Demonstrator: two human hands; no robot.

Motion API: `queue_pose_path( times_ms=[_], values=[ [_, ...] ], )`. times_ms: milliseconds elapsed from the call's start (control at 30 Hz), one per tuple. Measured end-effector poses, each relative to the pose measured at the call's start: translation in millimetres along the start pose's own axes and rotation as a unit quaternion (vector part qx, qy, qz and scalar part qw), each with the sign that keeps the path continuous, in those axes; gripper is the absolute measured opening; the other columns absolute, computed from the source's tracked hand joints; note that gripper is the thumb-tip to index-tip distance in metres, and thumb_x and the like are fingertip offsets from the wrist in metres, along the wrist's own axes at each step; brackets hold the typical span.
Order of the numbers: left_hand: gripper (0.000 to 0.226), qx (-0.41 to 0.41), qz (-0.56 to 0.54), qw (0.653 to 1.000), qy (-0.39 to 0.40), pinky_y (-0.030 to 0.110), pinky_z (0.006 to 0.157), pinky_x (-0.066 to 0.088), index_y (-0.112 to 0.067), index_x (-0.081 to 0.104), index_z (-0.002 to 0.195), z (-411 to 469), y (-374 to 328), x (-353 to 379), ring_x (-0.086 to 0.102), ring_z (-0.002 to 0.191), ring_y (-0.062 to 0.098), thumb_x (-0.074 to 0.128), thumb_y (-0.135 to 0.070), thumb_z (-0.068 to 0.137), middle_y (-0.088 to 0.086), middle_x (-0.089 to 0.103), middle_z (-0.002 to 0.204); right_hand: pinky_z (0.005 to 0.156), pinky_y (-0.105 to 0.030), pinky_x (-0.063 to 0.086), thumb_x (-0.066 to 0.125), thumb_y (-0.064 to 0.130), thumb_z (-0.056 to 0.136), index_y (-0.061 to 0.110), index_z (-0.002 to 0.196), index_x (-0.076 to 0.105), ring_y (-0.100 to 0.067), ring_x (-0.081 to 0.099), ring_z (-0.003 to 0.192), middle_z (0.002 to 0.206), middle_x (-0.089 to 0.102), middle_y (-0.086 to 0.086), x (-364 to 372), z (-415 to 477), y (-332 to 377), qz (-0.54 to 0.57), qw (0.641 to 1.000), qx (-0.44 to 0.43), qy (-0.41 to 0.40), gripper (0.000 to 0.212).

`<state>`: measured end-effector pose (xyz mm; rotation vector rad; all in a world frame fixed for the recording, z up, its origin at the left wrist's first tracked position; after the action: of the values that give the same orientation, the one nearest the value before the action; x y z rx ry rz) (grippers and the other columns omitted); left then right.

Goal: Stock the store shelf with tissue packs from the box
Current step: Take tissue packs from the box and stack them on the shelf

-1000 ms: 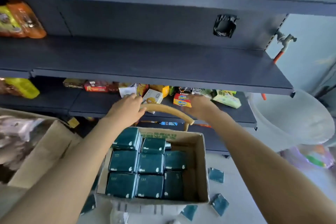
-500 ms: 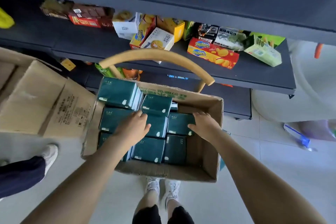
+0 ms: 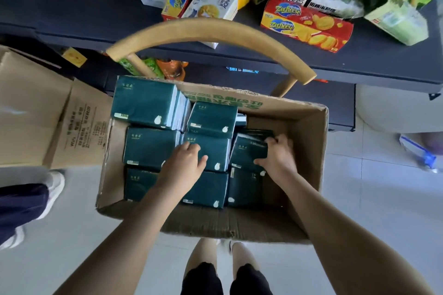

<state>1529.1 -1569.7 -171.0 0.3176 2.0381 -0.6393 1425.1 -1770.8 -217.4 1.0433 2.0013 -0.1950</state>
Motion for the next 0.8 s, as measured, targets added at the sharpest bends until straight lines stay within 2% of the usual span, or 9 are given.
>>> queue_pose_path(
  times_ms=[67, 167, 267, 300, 367, 433, 500, 667, 800],
  values=[
    [0.037, -0.022, -0.034, 0.999, -0.019, 0.034, 0.089, 0.046, -0.001, 0.057, 0.119, 5, -3, -7, 0.055, 0.109, 0.026, 0.048, -0.029, 0.097, 0.012, 0.058, 0.117, 0.092, -0.032, 0.043, 0.076, 0.029, 0.078, 0.008, 0.128, 0.048, -0.027, 0.046, 0.117, 0.131, 0.039, -0.009, -6, -9, -7, 0.07, 0.997, 0.034, 0.003, 0.061],
    [0.034, -0.105, -0.128, 0.986, -0.025, 0.035, 0.084, 0.047, -0.001, 0.059, 0.112, 12, -3, -12, 0.058, 0.099, 0.028, 0.049, -0.03, 0.096, 0.014, 0.06, 0.11, 0.072, -0.028, 0.044, 0.079, 0.027, 0.075, 0.006, 0.118, 0.049, -0.025, 0.057, 0.1, 0.107, 0.053, -0.005, -11, -26, -24, 0.202, 0.973, 0.113, 0.014, 0.057],
    [0.037, -0.22, -0.264, 0.939, -0.019, 0.034, 0.067, 0.039, -0.001, 0.057, 0.08, 21, 4, -5, 0.059, 0.083, 0.037, 0.05, -0.035, 0.093, 0.024, 0.053, 0.08, 0.074, -0.033, 0.051, 0.08, 0.027, 0.072, 0.004, 0.114, 0.05, -0.021, 0.059, 0.091, 0.102, 0.059, -0.006, -7, -39, -38, 0.317, 0.932, 0.173, 0.01, 0.056],
    [0.043, -0.264, -0.33, 0.906, -0.018, 0.033, 0.066, 0.039, -0.003, 0.052, 0.069, 23, 7, 1, 0.062, 0.081, 0.039, 0.051, -0.04, 0.091, 0.022, 0.052, 0.072, 0.079, -0.036, 0.054, 0.081, 0.027, 0.072, 0.004, 0.115, 0.05, -0.022, 0.061, 0.092, 0.104, 0.061, -0.008, -5, -42, -41, 0.344, 0.92, 0.186, 0.006, 0.058],
    [0.043, -0.357, -0.484, 0.798, -0.034, 0.036, 0.074, 0.05, -0.006, 0.049, 0.064, 21, 9, 12, 0.063, 0.072, 0.033, 0.057, -0.04, 0.09, 0.013, 0.056, 0.068, 0.084, -0.043, 0.055, 0.082, 0.029, 0.07, 0.004, 0.118, 0.051, -0.025, 0.063, 0.095, 0.106, 0.063, -0.009, -3, -45, -45, 0.368, 0.908, 0.2, -0.006, 0.062],
    [0.034, -0.421, -0.584, 0.692, -0.047, 0.03, 0.072, 0.056, -0.002, 0.053, 0.083, 21, 9, 26, 0.06, 0.067, 0.019, 0.063, -0.034, 0.089, 0.011, 0.06, 0.082, 0.084, -0.045, 0.055, 0.082, 0.03, 0.07, 0.004, 0.119, 0.052, -0.026, 0.064, 0.095, 0.106, 0.064, -0.009, -2, -46, -48, 0.381, 0.901, 0.207, -0.018, 0.063],
    [0.04, -0.44, -0.62, 0.648, -0.046, 0.023, 0.062, 0.055, -0.002, 0.053, 0.097, 26, 9, 34, 0.06, 0.068, 0.014, 0.068, -0.037, 0.085, 0.012, 0.06, 0.094, 0.085, -0.044, 0.055, 0.081, 0.031, 0.071, 0.006, 0.12, 0.052, -0.026, 0.063, 0.096, 0.108, 0.063, -0.009, -1, -45, -51, 0.395, 0.894, 0.21, -0.022, 0.062],
    [0.04, -0.458, -0.622, 0.634, -0.032, 0.021, 0.049, 0.045, -0.002, 0.057, 0.101, 38, 11, 37, 0.056, 0.062, 0.012, 0.071, -0.035, 0.082, 0.007, 0.057, 0.08, 0.085, -0.042, 0.055, 0.08, 0.029, 0.073, 0.006, 0.118, 0.051, -0.024, 0.063, 0.095, 0.099, 0.058, -0.003, 1, -40, -49, 0.42, 0.887, 0.192, -0.029, 0.058],
    [0.038, -0.454, -0.632, 0.628, -0.018, 0.026, 0.061, 0.051, -0.004, 0.057, 0.105, 34, 9, 38, 0.056, 0.07, 0.016, 0.073, -0.027, 0.082, 0.011, 0.057, 0.099, 0.083, -0.043, 0.056, 0.079, 0.031, 0.073, 0.01, 0.107, 0.052, -0.023, 0.064, 0.091, 0.096, 0.061, -0.002, -5, -44, -46, 0.438, 0.882, 0.163, -0.055, 0.048]
  ],
)
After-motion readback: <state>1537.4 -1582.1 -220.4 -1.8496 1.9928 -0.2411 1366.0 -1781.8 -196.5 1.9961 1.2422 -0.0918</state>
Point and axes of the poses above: each hand's wrist, its own z-axis towards the middle knuckle, its own x-axis out of the palm, y = z × x, the point moved 9 cm from there along z, towards the middle knuckle
